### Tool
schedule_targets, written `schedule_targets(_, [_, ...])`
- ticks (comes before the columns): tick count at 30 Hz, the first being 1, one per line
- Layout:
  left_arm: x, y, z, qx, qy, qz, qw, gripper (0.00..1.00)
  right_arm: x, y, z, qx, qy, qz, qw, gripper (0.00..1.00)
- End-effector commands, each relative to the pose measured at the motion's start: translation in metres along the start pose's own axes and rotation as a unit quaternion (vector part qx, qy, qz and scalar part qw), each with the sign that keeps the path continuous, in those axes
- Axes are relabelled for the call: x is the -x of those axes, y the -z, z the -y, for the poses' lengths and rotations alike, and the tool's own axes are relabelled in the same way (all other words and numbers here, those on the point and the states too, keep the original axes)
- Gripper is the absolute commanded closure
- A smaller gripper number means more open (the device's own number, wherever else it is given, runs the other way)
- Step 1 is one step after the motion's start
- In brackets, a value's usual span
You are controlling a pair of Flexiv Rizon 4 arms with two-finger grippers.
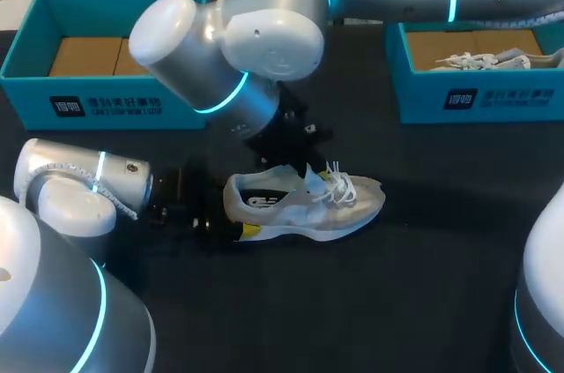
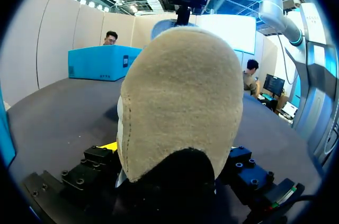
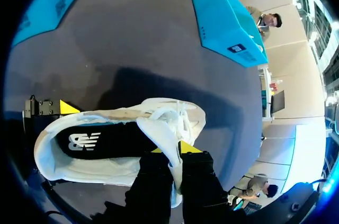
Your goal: Take the shoe out of the shoebox, open the shoe tongue, remove and reinsert the insole, then place the shoe into the shoebox
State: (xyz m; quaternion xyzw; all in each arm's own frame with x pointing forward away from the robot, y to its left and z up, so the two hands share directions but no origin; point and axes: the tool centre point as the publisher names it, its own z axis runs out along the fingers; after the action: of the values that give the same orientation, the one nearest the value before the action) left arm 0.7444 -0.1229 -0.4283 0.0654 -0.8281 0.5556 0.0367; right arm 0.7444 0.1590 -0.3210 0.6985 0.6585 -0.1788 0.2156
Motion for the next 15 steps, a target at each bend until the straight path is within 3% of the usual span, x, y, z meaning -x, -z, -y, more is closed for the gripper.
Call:
schedule_targets(1, [0.0, -0.003, -0.004, 0.002, 0.001, 0.001, 1.0, 1.0, 0.014, -0.009, 0.001, 0.003, -0.065, -0.027, 0.998, 1.0])
schedule_targets(15, [0.0, -0.003, -0.004, 0.002, 0.001, 0.001, 1.0, 1.0, 0.038, -0.045, -0.011, 0.0, -0.079, -0.047, 0.996, 1.0])
